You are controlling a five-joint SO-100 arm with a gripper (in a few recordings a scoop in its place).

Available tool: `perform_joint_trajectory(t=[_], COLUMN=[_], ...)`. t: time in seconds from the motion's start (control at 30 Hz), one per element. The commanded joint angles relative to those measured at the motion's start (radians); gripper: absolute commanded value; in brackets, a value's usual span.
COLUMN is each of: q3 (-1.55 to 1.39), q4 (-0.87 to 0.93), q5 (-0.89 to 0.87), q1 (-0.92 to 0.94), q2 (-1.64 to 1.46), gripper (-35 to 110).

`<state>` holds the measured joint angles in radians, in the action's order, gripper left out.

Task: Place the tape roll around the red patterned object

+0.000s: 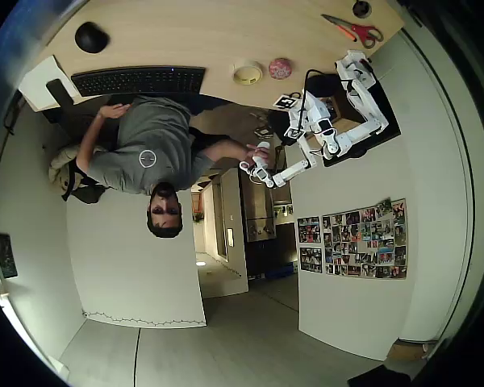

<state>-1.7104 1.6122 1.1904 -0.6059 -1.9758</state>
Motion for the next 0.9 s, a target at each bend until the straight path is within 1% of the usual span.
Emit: perform_joint_trajectory(t=[0.0, 0.3, 0.37, 0.53, 0.6, 0.73, 0.8, 0.87], q3=[-0.011, -0.020, -0.029, -0.166, -0.170, -0.137, -0.132, -0.087], q4=[-0.383, -0.337, -0.313, -0.310, -0.270, -0.164, -0.167, -0.176], q5=[0.058, 0.058, 0.077, 0.155, 0.183, 0.178, 0.173, 0.173], q1=[-0.078, -0.075, -0.066, -0.006, 0.012, 0.029, 0.043, 0.069], q2=[0.221, 0.183, 0.146, -0.023, -0.091, -0.160, -0.158, -0.086], gripper=[40, 40, 40, 40, 39, 39, 39, 40])
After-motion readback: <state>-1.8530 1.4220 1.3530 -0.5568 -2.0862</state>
